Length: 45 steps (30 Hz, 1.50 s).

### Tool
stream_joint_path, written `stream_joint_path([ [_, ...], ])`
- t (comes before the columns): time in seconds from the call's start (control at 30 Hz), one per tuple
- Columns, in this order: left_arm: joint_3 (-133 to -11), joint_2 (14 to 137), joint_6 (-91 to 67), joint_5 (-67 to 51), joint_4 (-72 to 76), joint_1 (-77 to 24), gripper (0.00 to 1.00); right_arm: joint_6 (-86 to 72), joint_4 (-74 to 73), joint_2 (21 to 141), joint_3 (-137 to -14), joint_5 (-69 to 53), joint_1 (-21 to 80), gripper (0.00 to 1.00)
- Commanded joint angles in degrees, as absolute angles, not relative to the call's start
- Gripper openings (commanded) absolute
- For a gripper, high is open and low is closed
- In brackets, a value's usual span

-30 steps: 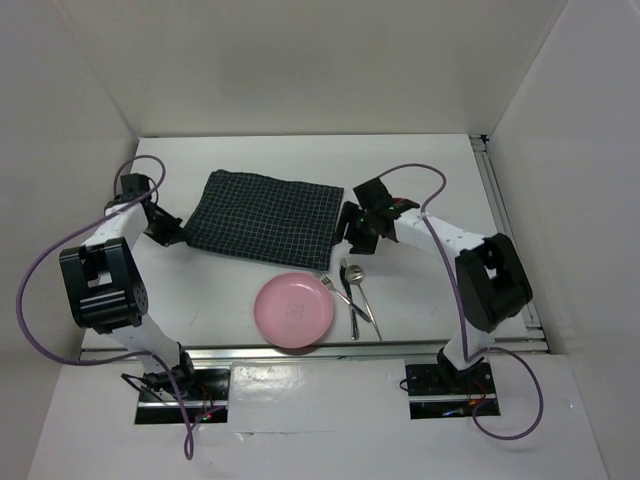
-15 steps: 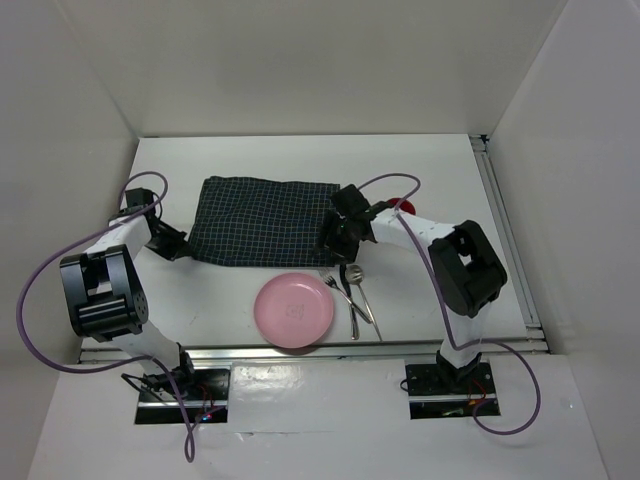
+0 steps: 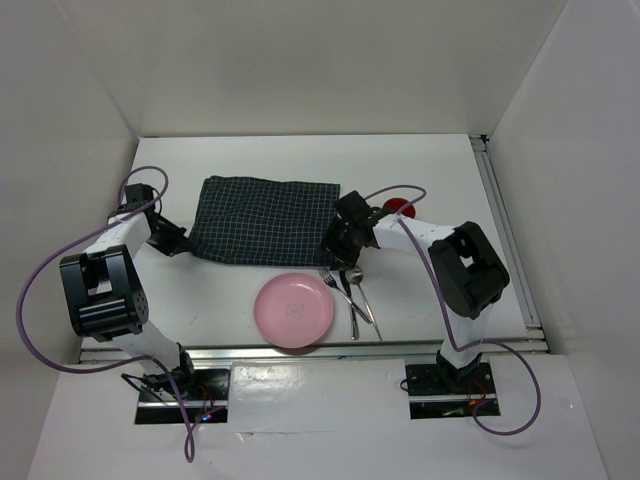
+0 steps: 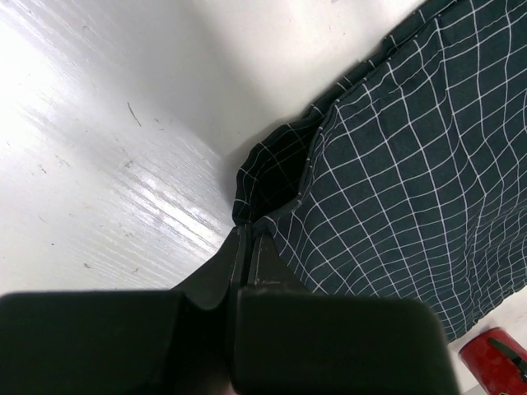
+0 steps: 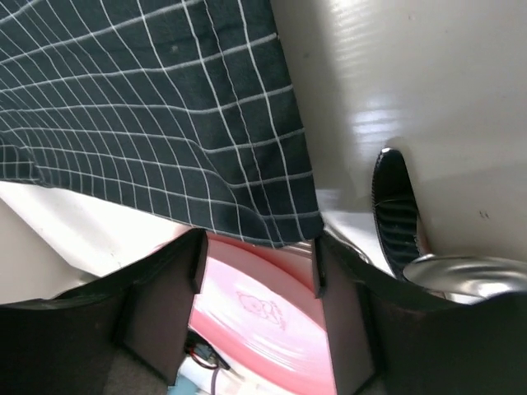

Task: Set the dinner table for one person

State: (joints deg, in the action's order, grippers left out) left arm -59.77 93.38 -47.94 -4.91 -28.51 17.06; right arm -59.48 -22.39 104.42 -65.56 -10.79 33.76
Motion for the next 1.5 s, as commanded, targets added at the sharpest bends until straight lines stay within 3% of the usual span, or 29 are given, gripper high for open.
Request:
stream_joint_path([
  [0.0, -61.5, 93.3, -46.8, -5.0, -28.9, 16.9, 0.0, -61.1, -19.4, 106.3, -67.3, -9.9, 33.8, 0.62],
  [0.23, -62.1, 92.7, -46.8, -5.0, -29.4, 16.9, 0.0, -62.4, -19.4, 107.9, -69.6, -9.2, 33.2, 0.45],
  [0.27, -62.1, 92.7, -46.8, -5.0, -29.4, 16.9, 0.0, -62.9, -19.4, 107.9, -70.1, -8.6, 33.2, 0.33],
  [0.4, -62.6, 92.7, -46.8, -5.6, -29.4, 16.9, 0.0, -62.9, -21.6, 107.9, -71.5, -3.5, 33.2, 0.03],
  [0.43, -63.2, 92.7, -46.2, -6.1, -29.4, 16.9, 0.0, -62.0, -21.6, 107.2, -72.2, -2.8, 33.2, 0.0],
  [0.53, -66.6, 94.0, -45.7, -9.9, -30.8, 16.4, 0.0, -58.5, -21.1, 106.5, -75.0, -0.8, 31.9, 0.0],
  [0.73, -84.8, 95.4, -43.6, -16.5, -37.6, 16.3, 0.0, -49.4, -26.3, 106.0, -91.7, 1.5, 27.5, 0.0],
  [0.9, -100.0, 93.7, -43.6, -22.9, -39.8, 16.9, 0.0, -41.8, -24.7, 98.1, -95.6, -2.0, 24.3, 0.0],
  [1.27, -102.9, 83.3, -43.7, -31.1, -38.9, 21.3, 0.0, -36.7, -30.8, 81.8, -92.8, -3.9, 23.0, 0.0],
  [1.47, -106.3, 88.2, -43.0, -32.9, -38.2, 20.7, 0.0, -34.5, -30.8, 84.3, -95.4, -7.1, 18.4, 0.0],
])
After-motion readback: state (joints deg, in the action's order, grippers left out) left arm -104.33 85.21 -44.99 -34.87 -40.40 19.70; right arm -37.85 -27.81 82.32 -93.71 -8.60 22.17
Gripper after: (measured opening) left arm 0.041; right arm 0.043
